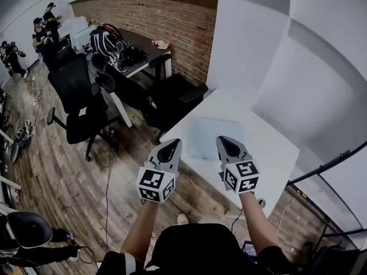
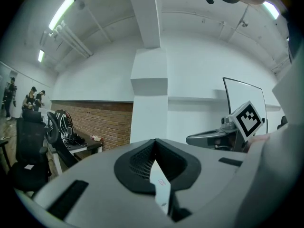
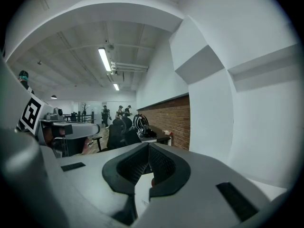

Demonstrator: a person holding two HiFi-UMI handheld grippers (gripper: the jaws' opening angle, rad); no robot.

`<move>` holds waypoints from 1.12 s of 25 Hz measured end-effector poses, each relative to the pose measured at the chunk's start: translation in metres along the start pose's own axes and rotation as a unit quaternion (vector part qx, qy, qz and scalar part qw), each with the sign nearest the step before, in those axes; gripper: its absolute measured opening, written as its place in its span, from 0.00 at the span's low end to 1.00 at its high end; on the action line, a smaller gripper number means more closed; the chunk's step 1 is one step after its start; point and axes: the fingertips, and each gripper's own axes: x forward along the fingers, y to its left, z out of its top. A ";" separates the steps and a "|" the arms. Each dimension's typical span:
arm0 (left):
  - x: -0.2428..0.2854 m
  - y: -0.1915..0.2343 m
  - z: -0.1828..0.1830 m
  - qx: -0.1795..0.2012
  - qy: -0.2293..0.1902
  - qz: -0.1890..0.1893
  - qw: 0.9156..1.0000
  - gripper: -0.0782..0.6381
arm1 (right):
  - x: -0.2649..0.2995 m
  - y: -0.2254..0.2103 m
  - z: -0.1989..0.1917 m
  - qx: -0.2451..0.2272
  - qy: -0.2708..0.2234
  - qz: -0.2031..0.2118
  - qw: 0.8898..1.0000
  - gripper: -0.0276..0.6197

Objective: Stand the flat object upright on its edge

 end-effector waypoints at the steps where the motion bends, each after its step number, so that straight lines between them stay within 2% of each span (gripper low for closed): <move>1: 0.001 0.001 -0.001 -0.001 0.000 -0.001 1.000 0.13 | 0.001 -0.001 -0.001 0.000 0.002 0.000 1.000 0.10; 7: 0.016 0.002 -0.017 -0.004 0.013 -0.007 1.000 0.13 | 0.012 -0.001 -0.009 -0.018 0.008 0.020 1.000 0.10; 16: 0.058 0.004 -0.038 -0.014 0.025 0.003 1.000 0.13 | 0.032 -0.036 -0.033 -0.019 0.039 0.035 0.998 0.10; 21: 0.080 0.002 -0.060 -0.026 0.042 0.005 0.999 0.13 | 0.043 -0.057 -0.051 -0.011 0.056 0.044 0.997 0.10; 28: 0.094 0.007 -0.104 -0.039 0.076 0.023 0.996 0.13 | 0.061 -0.071 -0.091 0.004 0.095 0.089 0.991 0.11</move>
